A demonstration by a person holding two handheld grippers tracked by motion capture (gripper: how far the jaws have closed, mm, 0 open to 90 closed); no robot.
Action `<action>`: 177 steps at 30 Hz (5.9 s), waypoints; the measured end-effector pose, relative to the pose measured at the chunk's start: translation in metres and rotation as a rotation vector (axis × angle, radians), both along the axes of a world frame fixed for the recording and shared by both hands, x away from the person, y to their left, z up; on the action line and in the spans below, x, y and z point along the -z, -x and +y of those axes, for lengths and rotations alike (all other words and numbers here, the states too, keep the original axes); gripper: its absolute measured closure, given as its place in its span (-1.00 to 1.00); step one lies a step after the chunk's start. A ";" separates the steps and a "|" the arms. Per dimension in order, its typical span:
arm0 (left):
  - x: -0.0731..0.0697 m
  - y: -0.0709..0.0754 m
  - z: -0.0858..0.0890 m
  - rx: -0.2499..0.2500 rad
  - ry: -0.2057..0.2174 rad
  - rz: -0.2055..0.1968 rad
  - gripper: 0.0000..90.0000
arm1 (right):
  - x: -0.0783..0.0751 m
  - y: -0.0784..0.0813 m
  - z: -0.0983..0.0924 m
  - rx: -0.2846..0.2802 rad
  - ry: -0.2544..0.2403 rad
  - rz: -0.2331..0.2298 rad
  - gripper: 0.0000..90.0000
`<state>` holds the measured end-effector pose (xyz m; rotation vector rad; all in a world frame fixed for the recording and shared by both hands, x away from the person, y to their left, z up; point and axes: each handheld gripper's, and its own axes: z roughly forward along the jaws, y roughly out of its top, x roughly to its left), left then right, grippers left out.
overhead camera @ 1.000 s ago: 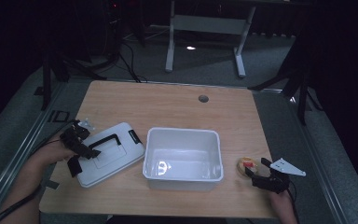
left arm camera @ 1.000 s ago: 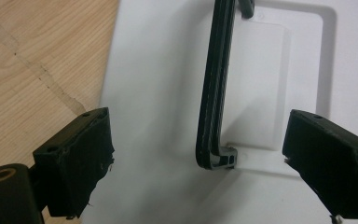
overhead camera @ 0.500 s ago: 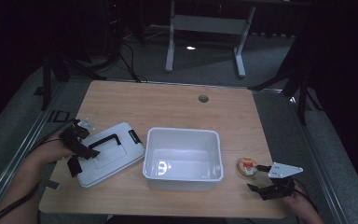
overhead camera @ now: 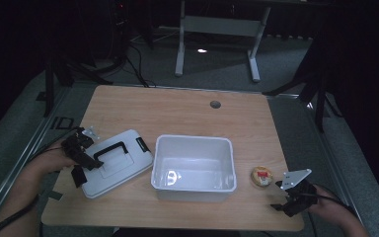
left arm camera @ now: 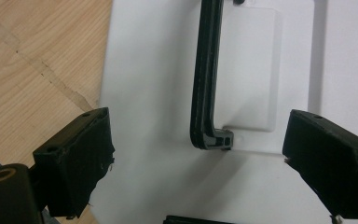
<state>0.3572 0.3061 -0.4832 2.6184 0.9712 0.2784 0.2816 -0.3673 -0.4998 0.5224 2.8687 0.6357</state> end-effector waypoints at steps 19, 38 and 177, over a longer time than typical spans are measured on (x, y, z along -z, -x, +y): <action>-0.005 0.001 -0.004 0.019 -0.009 0.006 -0.82 | -0.009 -0.001 0.031 -0.032 0.461 0.248 -0.71; -0.008 0.004 -0.005 0.037 -0.014 0.034 -0.82 | -0.032 -0.034 0.048 -0.071 0.384 0.094 -0.64; -0.009 0.010 0.000 0.043 -0.029 0.065 -0.82 | -0.065 -0.069 0.248 -0.431 0.494 0.028 -0.55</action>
